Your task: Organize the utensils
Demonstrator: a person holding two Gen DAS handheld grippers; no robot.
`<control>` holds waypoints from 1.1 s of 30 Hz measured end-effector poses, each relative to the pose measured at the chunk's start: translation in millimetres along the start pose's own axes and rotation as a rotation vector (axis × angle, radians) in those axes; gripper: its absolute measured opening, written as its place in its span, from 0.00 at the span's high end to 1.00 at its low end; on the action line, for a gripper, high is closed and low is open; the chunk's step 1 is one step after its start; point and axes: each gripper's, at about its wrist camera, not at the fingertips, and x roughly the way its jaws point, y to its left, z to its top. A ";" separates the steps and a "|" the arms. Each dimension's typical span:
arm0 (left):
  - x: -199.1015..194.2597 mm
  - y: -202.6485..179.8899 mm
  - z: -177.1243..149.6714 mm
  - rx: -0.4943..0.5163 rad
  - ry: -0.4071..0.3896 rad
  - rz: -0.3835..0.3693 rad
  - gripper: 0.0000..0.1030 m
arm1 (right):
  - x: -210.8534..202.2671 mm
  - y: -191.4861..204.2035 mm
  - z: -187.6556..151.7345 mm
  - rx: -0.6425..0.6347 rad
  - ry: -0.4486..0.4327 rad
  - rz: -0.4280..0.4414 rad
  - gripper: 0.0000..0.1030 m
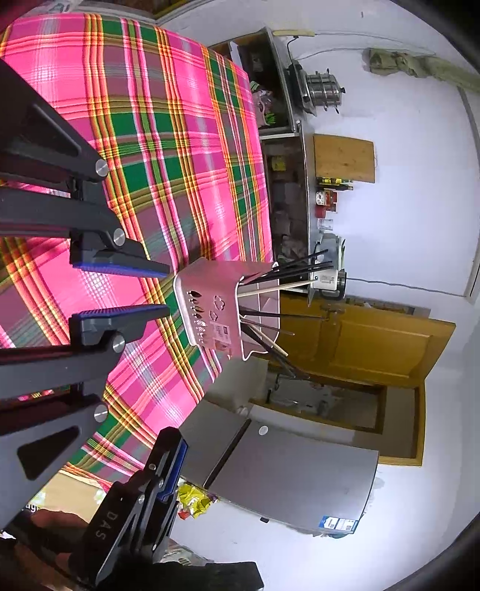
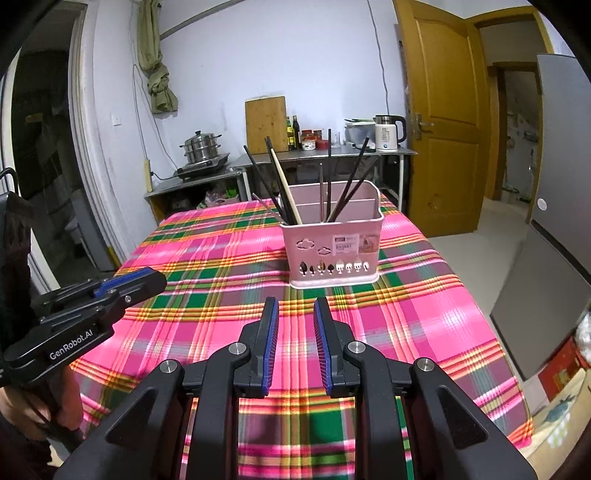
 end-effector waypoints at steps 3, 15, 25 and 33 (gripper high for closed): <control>-2.9 0.4 -2.4 -0.005 -0.006 -0.002 0.87 | -3.3 1.1 -3.0 -0.004 -0.004 -0.005 0.80; -6.4 -2.8 -3.6 -0.004 -0.007 0.001 0.87 | -8.3 4.6 -3.4 -0.012 -0.010 -0.011 0.80; -6.3 -2.8 -3.7 -0.008 -0.002 -0.001 0.87 | -8.8 5.3 -3.7 -0.010 -0.006 -0.014 0.80; -4.9 -2.8 -4.0 -0.003 -0.002 0.002 0.87 | -8.6 4.9 -3.8 -0.011 -0.007 -0.015 0.80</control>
